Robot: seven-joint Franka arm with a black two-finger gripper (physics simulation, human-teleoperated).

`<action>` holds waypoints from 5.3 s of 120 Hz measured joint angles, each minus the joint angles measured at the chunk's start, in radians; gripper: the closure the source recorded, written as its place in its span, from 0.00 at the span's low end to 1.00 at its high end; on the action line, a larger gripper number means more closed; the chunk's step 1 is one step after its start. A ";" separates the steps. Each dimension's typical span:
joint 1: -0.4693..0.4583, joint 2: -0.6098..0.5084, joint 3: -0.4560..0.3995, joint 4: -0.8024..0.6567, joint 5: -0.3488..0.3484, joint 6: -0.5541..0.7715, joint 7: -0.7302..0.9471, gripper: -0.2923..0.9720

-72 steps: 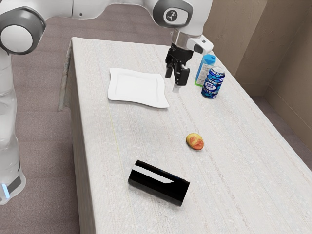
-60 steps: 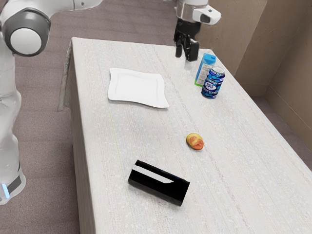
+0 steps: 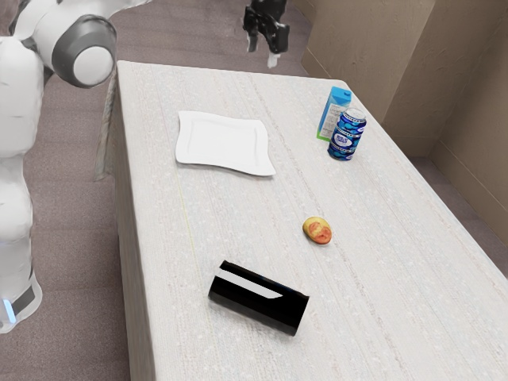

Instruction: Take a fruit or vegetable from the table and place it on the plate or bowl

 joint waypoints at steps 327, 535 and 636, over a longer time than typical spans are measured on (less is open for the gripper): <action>-0.290 0.217 -0.039 -0.201 -0.030 0.221 -0.028 0.25; -0.260 0.375 -0.035 -0.135 -0.112 0.310 -0.025 0.25; -0.263 0.322 -0.014 -0.120 -0.124 0.265 -0.031 0.40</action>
